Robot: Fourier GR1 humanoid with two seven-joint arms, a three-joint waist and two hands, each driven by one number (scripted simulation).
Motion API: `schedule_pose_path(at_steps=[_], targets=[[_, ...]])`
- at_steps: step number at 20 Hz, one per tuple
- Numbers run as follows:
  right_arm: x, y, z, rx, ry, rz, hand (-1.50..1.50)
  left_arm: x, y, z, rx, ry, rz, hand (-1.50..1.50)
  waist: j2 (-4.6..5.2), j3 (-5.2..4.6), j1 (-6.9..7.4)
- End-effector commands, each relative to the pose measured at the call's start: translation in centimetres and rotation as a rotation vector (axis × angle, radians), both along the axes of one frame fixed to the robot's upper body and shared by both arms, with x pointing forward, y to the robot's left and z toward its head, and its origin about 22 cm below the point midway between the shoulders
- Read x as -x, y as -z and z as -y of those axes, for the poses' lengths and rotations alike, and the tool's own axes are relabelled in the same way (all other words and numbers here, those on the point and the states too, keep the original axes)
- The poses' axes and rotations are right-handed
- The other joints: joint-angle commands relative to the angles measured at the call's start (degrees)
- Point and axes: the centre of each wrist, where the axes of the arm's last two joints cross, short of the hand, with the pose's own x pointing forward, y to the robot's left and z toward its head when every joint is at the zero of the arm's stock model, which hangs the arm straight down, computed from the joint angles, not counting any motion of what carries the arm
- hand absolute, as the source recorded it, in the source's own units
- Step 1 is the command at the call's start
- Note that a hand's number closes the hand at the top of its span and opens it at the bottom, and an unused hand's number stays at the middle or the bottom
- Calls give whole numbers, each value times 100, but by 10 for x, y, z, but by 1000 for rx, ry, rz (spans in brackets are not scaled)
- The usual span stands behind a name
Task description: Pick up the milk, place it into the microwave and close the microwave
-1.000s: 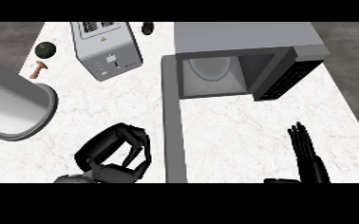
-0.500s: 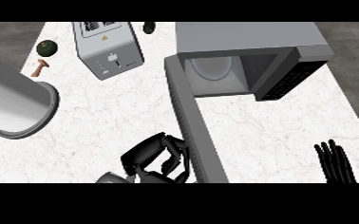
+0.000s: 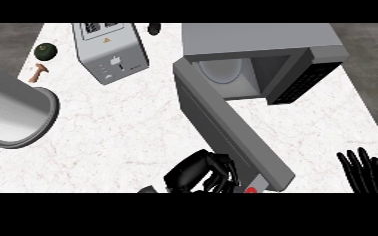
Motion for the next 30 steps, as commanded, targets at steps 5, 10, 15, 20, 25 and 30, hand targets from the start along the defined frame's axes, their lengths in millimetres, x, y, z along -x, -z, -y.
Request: schedule_pose_path(at_steps=[5, 10, 15, 20, 25, 30], targets=[[-6, -53, -27, 4, -167, 81, -150, 8, -7, 42, 14, -54, 67, 150, 67, -17, -240], [-6, -62, -31, -11, -212, 57, -150, -6, -21, 52, 38, -157, 92, 150, 107, -7, -341], [-2, -79, -37, -11, -232, 65, -150, -26, -36, 57, 89, -259, 109, 150, 129, -10, -521], [-1, -94, -38, -10, -236, 54, -150, -52, -43, 58, 96, -335, 137, 150, 199, -11, -603], [-1, -102, -39, -9, -241, 49, -150, -77, -57, 60, 102, -409, 157, 150, 238, 4, -718], [-4, -113, -40, -9, -233, 51, -150, -99, -75, 64, 130, -440, 140, 150, 288, 4, -810]])
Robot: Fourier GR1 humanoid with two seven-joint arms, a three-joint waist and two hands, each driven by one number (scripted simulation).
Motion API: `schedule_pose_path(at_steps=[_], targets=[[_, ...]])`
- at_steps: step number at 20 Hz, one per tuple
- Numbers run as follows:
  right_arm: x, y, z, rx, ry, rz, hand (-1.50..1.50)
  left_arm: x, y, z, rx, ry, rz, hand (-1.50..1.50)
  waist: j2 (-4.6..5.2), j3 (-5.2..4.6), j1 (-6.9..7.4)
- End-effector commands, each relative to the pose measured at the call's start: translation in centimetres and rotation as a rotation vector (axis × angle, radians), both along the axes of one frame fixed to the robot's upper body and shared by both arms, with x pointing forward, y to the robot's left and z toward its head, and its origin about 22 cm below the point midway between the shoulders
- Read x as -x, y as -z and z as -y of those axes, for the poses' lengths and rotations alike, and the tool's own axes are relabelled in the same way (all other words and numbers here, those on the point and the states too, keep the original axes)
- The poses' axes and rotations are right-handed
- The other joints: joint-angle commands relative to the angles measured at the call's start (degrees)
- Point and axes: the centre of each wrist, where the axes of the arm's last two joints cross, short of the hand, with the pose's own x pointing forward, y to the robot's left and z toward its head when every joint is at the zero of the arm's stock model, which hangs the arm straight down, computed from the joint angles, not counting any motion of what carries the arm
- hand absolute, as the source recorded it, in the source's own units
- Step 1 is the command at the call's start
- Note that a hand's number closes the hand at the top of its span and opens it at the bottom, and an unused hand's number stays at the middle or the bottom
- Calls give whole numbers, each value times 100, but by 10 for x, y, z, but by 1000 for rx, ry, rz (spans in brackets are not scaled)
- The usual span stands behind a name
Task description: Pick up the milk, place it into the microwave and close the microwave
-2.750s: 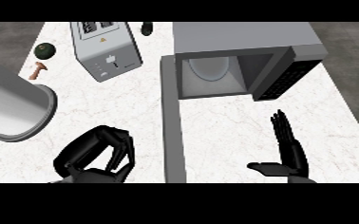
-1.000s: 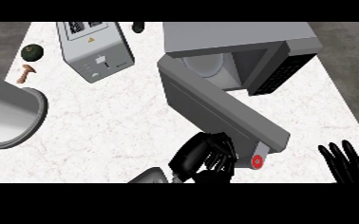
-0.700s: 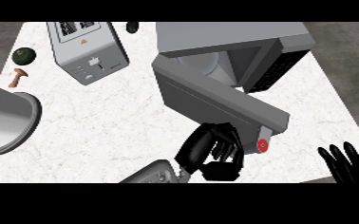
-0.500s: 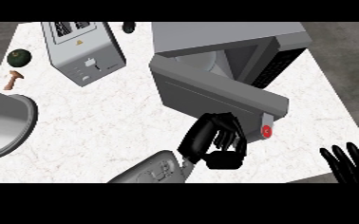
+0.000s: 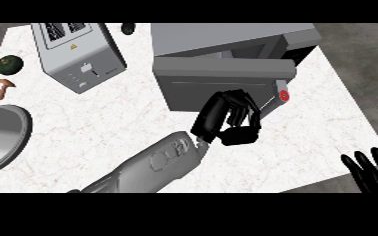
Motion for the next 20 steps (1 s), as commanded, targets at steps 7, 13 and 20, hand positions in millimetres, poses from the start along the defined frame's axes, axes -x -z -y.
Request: schedule_pose_path(at_steps=[7, 13, 20], targets=[[1, -18, 2, 22, 1, -8, -150, -41, -26, -2, 97, -96, -28, 150, 71, 2, -241], [-3, -27, 0, 0, -28, 28, -150, -53, -27, -7, 135, -115, -37, 150, 120, 9, -265], [-5, -32, 1, -18, -26, 35, -150, -56, -18, -14, 187, -178, -116, 150, 174, 16, -326]])
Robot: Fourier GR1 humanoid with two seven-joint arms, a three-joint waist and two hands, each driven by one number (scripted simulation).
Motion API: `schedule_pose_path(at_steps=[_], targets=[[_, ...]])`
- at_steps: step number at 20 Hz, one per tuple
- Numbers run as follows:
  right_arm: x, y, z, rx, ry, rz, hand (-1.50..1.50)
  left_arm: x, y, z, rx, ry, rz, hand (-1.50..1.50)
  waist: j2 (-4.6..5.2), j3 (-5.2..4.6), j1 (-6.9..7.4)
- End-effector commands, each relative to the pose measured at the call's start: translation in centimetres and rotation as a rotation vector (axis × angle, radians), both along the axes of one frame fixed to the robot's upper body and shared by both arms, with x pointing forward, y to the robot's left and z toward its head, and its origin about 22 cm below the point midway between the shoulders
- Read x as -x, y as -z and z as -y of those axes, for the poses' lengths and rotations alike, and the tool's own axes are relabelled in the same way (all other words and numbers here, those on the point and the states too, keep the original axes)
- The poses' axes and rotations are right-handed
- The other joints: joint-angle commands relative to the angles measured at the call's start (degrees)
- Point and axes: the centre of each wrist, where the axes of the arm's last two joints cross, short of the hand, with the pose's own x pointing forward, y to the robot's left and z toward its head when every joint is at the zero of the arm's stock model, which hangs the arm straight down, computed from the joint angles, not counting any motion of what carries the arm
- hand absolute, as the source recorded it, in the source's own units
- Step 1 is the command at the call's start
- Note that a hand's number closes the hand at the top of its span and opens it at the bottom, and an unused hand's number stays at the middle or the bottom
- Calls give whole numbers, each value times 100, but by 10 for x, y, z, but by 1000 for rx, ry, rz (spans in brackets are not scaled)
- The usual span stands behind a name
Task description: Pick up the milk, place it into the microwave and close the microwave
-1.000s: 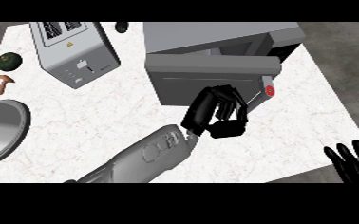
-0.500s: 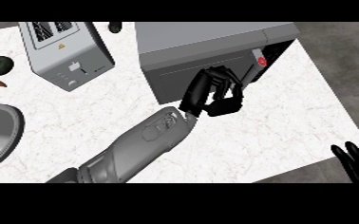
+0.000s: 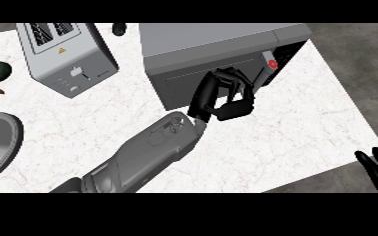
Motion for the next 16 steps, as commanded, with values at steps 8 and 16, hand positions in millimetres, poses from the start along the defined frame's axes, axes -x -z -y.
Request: schedule_pose_path(at_steps=[8, 16], targets=[[-4, -14, -1, 8, -74, 36, -150, -24, -6, -8, 26, -144, 27, 150, 130, 2, -92], [-3, -21, -1, 11, -132, 40, -150, -23, 1, -11, 42, -165, 44, 150, 152, 3, -147]])
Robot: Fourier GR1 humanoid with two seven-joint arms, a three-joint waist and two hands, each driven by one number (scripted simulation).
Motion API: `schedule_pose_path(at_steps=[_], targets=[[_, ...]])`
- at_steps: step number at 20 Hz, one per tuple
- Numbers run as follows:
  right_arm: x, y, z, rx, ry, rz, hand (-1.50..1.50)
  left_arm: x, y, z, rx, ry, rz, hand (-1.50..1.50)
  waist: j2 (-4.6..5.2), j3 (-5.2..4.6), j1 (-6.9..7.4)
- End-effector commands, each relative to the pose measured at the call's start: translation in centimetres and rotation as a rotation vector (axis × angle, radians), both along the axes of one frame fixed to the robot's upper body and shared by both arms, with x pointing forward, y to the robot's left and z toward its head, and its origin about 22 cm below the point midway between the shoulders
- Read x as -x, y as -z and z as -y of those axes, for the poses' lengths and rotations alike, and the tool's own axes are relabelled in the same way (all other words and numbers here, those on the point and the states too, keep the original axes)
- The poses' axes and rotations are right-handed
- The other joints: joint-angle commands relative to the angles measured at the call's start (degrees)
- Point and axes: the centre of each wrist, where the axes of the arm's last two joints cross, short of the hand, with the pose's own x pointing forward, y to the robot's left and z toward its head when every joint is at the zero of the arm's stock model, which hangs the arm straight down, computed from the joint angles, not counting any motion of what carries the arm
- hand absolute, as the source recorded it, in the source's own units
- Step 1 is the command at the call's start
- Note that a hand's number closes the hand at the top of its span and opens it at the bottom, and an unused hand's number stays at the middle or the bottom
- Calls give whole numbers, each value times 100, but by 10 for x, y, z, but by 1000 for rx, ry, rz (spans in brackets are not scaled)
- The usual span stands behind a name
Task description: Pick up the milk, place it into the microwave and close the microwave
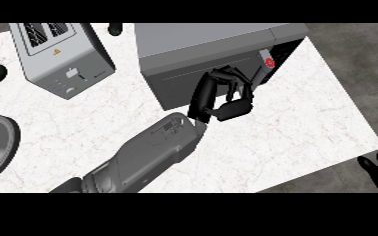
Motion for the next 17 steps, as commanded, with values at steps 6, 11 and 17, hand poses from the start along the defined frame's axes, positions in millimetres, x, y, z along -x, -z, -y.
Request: schedule_pose_path(at_steps=[6, 11, 17], targets=[[0, -8, -5, 7, -70, 11, -150, -26, -7, -10, 7, -108, -7, 150, 125, -4, -124], [-2, -9, -4, 5, -72, 12, -150, -25, -3, -10, -2, -118, 16, 150, 145, -3, -110], [-3, -12, -5, 15, -81, 19, -150, -26, 0, -12, 13, -142, 19, 150, 164, -9, -135]])
